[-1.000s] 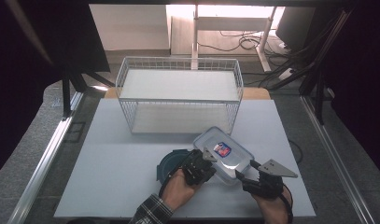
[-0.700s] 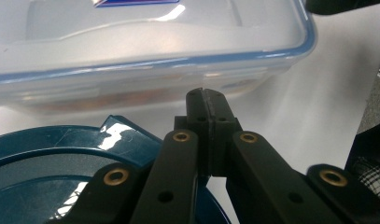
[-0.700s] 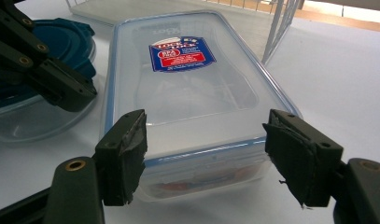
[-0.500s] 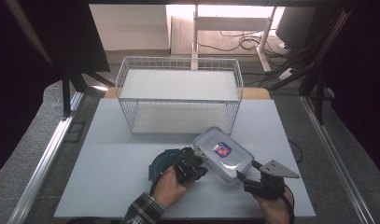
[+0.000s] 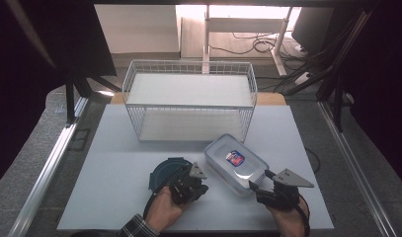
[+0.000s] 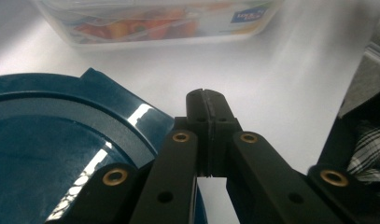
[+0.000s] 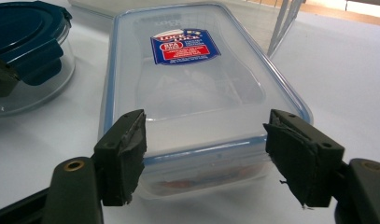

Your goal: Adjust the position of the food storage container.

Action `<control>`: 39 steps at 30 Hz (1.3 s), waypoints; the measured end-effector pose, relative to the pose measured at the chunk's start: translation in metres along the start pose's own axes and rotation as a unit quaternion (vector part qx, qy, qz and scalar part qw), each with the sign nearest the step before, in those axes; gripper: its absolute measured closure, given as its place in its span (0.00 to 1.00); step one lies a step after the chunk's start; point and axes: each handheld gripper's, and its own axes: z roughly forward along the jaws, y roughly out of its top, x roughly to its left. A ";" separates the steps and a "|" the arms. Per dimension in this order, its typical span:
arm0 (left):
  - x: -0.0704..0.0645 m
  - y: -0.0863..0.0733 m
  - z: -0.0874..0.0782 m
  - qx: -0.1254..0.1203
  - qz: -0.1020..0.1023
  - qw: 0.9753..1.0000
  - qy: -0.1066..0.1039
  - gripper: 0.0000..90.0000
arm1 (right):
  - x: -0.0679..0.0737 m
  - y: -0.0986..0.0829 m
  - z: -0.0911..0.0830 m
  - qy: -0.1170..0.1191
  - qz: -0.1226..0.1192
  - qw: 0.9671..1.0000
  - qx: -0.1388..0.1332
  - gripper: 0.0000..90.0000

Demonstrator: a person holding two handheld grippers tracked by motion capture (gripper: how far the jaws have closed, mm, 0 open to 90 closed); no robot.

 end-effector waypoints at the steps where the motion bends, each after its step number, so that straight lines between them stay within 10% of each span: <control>1: 0.000 -0.001 0.000 -0.003 0.001 1.000 0.000 1.00 | 0.001 0.001 0.000 -0.002 -0.003 1.000 0.000 0.32; 22: 0.064 -0.019 -0.020 -0.027 -0.068 0.996 0.049 1.00 | 0.001 0.001 -0.003 -0.003 -0.002 1.000 -0.004 0.32; 39: 0.119 -0.061 -0.057 -0.044 -0.149 0.981 0.118 1.00 | 0.001 0.001 -0.004 -0.006 -0.003 1.000 -0.006 0.32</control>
